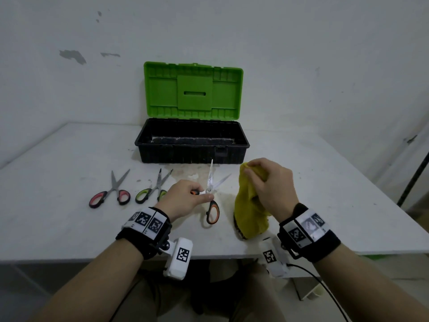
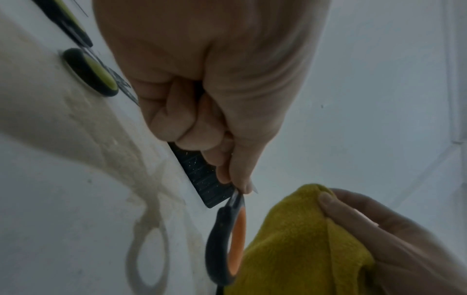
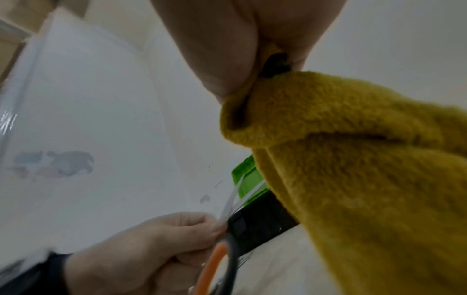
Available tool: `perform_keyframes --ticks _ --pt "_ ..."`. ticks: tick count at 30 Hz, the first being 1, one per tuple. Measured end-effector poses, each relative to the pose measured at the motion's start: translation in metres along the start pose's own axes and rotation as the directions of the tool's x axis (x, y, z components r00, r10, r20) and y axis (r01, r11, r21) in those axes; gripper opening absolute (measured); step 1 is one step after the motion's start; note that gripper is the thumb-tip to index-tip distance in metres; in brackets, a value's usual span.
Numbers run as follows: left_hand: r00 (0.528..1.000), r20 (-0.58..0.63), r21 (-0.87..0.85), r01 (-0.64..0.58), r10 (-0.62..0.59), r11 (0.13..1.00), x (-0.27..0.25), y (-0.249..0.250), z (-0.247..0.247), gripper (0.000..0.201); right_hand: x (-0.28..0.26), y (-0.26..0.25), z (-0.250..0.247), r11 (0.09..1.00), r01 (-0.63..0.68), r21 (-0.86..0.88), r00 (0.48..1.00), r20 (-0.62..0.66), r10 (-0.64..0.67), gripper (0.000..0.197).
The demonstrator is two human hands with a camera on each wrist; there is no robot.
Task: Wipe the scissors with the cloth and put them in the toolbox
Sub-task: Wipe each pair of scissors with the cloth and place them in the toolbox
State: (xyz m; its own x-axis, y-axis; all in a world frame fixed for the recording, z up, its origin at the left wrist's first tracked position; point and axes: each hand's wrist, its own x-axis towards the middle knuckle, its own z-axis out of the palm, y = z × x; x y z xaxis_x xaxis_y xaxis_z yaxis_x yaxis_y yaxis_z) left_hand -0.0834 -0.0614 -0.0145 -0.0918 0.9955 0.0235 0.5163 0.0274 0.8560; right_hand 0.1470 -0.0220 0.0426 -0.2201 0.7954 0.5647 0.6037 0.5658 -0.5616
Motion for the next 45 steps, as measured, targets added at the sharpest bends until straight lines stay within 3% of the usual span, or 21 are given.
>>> perform_keyframes --ticks 3,5,10,14,19,24,28,31,33,36,39,45 --pt "0.999 0.017 -0.008 -0.031 0.032 0.999 -0.002 0.009 0.004 0.045 -0.007 -0.009 0.011 0.993 -0.025 0.118 0.988 0.156 0.006 0.009" --pt "0.998 0.031 -0.02 -0.055 0.055 0.998 -0.003 0.016 0.006 0.043 -0.008 -0.007 0.021 0.996 -0.012 0.085 0.978 0.209 -0.006 0.01" --pt "0.998 0.028 -0.055 -0.059 0.06 0.997 -0.004 0.022 0.006 0.036 -0.008 0.005 0.029 0.997 0.054 -0.055 0.991 0.127 -0.047 0.017" --pt "0.999 0.016 -0.1 -0.033 0.035 0.994 -0.002 0.026 0.012 0.032 -0.014 0.001 0.028 0.981 0.111 -0.157 0.974 0.213 -0.077 0.018" --pt "0.997 0.023 -0.091 -0.065 0.068 0.994 -0.002 0.03 0.015 0.028 -0.014 0.005 0.03 0.991 0.119 -0.068 0.985 0.133 -0.109 0.015" --pt "0.991 0.022 -0.018 -0.132 0.133 0.991 -0.005 0.03 0.014 0.028 -0.011 0.008 0.032 0.986 0.157 -0.062 0.98 0.133 -0.148 0.012" --pt "0.993 0.027 -0.027 -0.111 0.112 0.993 -0.007 0.026 0.011 0.029 0.008 0.022 0.025 0.997 0.042 -0.069 0.997 0.074 -0.037 0.013" --pt "0.999 0.031 -0.1 -0.042 0.045 0.994 -0.008 0.024 0.01 0.031 0.02 0.033 0.016 0.991 -0.067 -0.117 0.996 0.048 0.073 0.014" --pt "1.0 0.01 -0.139 0.01 -0.008 0.99 -0.006 0.024 0.008 0.022 0.022 0.033 0.01 0.991 -0.097 -0.09 0.995 0.014 0.099 0.013" --pt "0.996 0.038 -0.239 0.087 -0.08 0.967 -0.002 0.023 0.003 0.005 0.019 0.028 0.007 0.995 -0.085 -0.046 0.996 0.003 0.085 0.01" --pt "0.997 0.02 -0.347 0.073 -0.071 0.935 -0.002 0.023 -0.002 0.007 0.015 0.022 0.007 0.998 -0.053 -0.022 0.998 0.014 0.054 0.008" --pt "0.986 -0.029 -0.617 0.11 -0.163 0.779 -0.001 0.02 -0.003 0.015 0.008 0.007 0.006 0.998 -0.039 0.049 0.999 0.032 0.037 0.008"
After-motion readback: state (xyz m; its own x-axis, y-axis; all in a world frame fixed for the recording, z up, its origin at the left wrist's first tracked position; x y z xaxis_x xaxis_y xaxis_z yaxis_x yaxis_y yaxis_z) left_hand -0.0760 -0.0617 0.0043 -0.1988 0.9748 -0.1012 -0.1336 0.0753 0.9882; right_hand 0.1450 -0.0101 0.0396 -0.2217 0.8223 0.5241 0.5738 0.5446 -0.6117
